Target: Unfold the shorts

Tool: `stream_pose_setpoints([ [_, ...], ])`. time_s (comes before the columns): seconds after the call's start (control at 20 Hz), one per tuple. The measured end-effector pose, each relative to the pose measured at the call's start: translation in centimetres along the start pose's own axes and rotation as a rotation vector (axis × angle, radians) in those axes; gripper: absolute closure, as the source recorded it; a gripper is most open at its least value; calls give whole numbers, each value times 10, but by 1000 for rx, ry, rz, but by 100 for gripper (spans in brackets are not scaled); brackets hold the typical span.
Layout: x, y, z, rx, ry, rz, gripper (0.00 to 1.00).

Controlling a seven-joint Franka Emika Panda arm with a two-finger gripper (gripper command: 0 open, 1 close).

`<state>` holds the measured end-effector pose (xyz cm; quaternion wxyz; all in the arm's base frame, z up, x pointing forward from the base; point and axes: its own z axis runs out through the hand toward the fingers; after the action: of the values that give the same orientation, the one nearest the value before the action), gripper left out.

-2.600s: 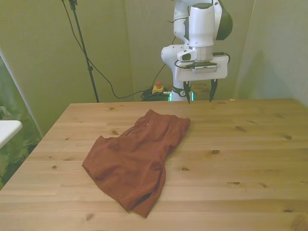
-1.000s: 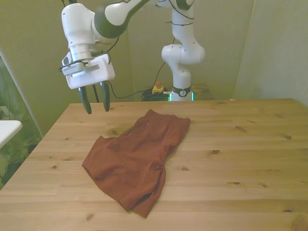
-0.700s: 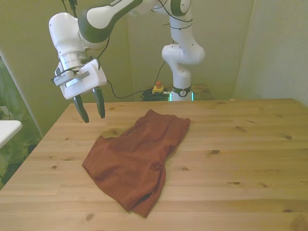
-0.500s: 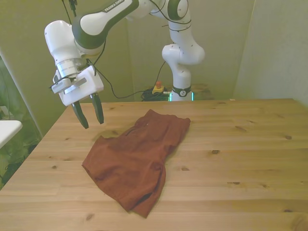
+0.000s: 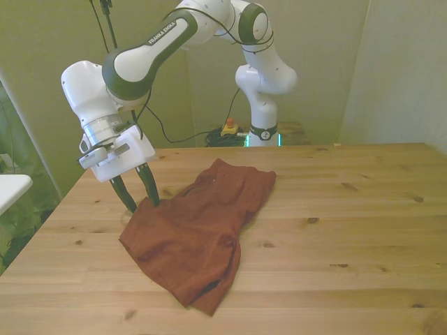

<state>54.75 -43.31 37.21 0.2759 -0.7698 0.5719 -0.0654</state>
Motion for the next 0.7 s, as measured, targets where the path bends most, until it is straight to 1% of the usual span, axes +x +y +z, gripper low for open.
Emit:
stream_pose_setpoints([
  [0.15,1,0,18,-10,-20,5,100],
  [0.25,1,-3,25,-12,-27,3,100],
  [0.45,-3,-11,28,-9,-33,-2,100],
  [0.7,-2,-8,32,-14,-38,3,100],
])
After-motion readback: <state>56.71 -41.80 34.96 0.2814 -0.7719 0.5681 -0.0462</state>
